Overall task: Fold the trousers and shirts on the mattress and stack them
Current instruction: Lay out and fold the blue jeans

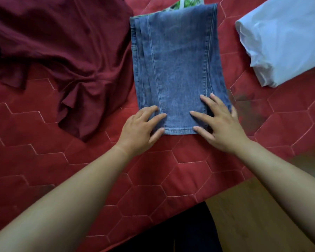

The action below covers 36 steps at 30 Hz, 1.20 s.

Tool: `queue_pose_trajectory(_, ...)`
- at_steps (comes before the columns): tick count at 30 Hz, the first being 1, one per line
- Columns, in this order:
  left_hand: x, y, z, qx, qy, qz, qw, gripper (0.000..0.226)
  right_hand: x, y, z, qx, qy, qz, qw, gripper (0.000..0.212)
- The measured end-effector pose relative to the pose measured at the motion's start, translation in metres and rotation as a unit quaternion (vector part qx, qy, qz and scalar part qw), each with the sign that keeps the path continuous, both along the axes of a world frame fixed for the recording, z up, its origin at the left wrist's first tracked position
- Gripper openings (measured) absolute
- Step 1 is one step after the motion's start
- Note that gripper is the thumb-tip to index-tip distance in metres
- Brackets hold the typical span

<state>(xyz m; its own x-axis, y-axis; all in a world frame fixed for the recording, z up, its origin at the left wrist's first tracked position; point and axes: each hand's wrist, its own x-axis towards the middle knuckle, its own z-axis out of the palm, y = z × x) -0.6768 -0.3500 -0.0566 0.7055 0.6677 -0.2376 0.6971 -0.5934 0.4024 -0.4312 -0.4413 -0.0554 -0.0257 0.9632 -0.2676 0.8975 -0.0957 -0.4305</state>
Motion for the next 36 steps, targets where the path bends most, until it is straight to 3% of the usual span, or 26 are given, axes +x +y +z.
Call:
queue_pose_trajectory(4, -0.008, -0.001, -0.004, -0.021, 0.026, -0.040, 0.999, 0.068, 0.006, 0.003, 0.002, -0.021, 0.038, 0.006, 0.999, 0.052)
queue_pose_trajectory(9, -0.002, 0.014, 0.001, 0.025, -0.035, -0.063, 0.997, 0.042, 0.011, 0.005, 0.004, -0.018, 0.073, 0.004, 0.997, 0.047)
queue_pose_trajectory(12, 0.010, 0.035, 0.026, 0.025, -0.089, -0.049, 0.995, 0.026, 0.013, 0.010, 0.026, 0.031, 0.095, -0.036, 0.994, 0.042)
queue_pose_trajectory(17, 0.037, 0.070, 0.087, 0.030, -0.185, 0.088, 0.978, 0.023, 0.020, 0.036, 0.096, 0.156, 0.132, -0.111, 0.973, 0.042)
queue_pose_trajectory(22, 0.076, 0.123, 0.118, -0.010, -0.240, 0.245, 0.939, 0.028, 0.023, 0.091, 0.135, 0.225, 0.018, -0.107, 0.968, 0.049)
queue_pose_trajectory(29, 0.103, 0.195, 0.089, -0.032, -0.242, 0.423, 0.872, 0.014, 0.014, 0.190, 0.082, 0.167, -0.117, -0.068, 0.977, 0.056)
queue_pose_trajectory(32, 0.104, 0.209, 0.060, -0.028, -0.196, 0.478, 0.856, 0.022, 0.022, 0.225, 0.042, 0.103, -0.139, -0.027, 0.985, 0.055)
queue_pose_trajectory(34, 0.106, 0.205, 0.044, 0.044, -0.151, 0.455, 0.877, 0.041, 0.028, 0.240, 0.015, 0.068, -0.137, -0.013, 0.988, 0.056)
queue_pose_trajectory(36, 0.108, 0.196, 0.027, 0.172, -0.075, 0.308, 0.933, 0.052, 0.030, 0.249, -0.004, 0.065, -0.138, -0.004, 0.988, 0.056)
